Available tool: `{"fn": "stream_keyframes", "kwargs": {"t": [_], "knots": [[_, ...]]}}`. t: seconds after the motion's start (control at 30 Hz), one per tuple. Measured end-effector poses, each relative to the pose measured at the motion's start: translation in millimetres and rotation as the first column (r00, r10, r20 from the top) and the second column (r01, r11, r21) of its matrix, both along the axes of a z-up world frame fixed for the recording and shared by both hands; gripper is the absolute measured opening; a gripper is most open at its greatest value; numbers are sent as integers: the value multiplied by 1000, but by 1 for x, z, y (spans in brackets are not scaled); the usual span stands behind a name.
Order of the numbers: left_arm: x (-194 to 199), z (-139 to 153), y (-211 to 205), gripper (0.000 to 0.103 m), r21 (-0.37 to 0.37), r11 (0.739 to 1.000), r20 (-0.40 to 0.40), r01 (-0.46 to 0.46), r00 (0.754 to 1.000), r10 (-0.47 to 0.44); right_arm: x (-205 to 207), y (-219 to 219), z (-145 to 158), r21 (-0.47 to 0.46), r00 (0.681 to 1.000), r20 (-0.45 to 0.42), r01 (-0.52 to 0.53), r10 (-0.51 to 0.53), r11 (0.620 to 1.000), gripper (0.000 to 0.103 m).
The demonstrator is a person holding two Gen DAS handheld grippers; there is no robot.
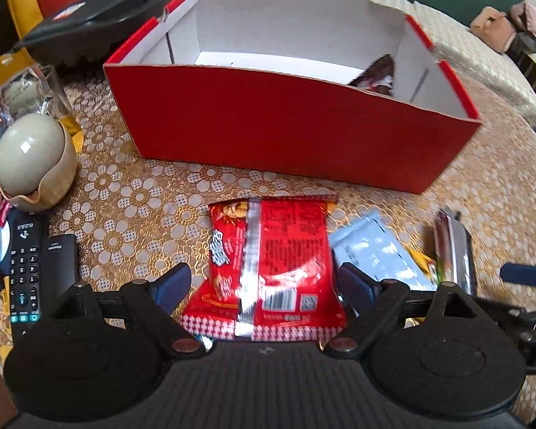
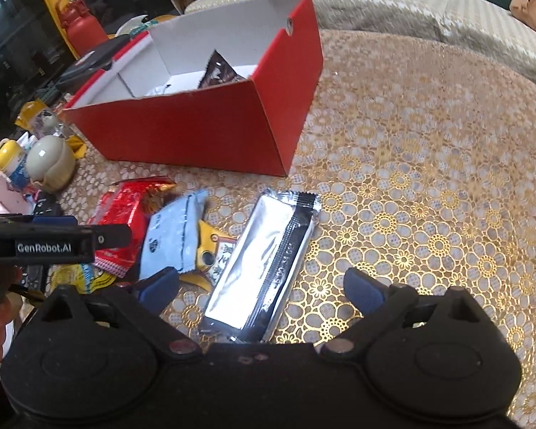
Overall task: Organize snacks
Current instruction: 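Grasp the red snack bag with the left gripper while the right grasps the silver bar, then lift both held snacks and carry them over the red box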
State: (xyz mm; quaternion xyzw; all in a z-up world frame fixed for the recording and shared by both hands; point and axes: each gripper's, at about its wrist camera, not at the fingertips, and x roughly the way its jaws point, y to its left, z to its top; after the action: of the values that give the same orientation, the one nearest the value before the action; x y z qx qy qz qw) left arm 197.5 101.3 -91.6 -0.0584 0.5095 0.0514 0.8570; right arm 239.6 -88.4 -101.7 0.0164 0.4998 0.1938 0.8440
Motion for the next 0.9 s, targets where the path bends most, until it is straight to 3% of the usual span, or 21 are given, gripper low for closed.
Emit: {"fn": "stream_keyframes", "kwargs": {"t": [0.47,0.67,0.9], "knots": [[23,-17,-1,89,8,1000,-28,-2,1000,3,13,7,-12,19,1000,-12,1,-1,1000,71],[21,-16,2,76,-3,1000,-23,-10,1000,10,15,5,-12,21,1000,-9,19,-19,1000,54],[17,-14,0,75,-2,1000,-14,-26,1000,26,12,4,-10,14,1000,9,16,-16,1000,44]]}}
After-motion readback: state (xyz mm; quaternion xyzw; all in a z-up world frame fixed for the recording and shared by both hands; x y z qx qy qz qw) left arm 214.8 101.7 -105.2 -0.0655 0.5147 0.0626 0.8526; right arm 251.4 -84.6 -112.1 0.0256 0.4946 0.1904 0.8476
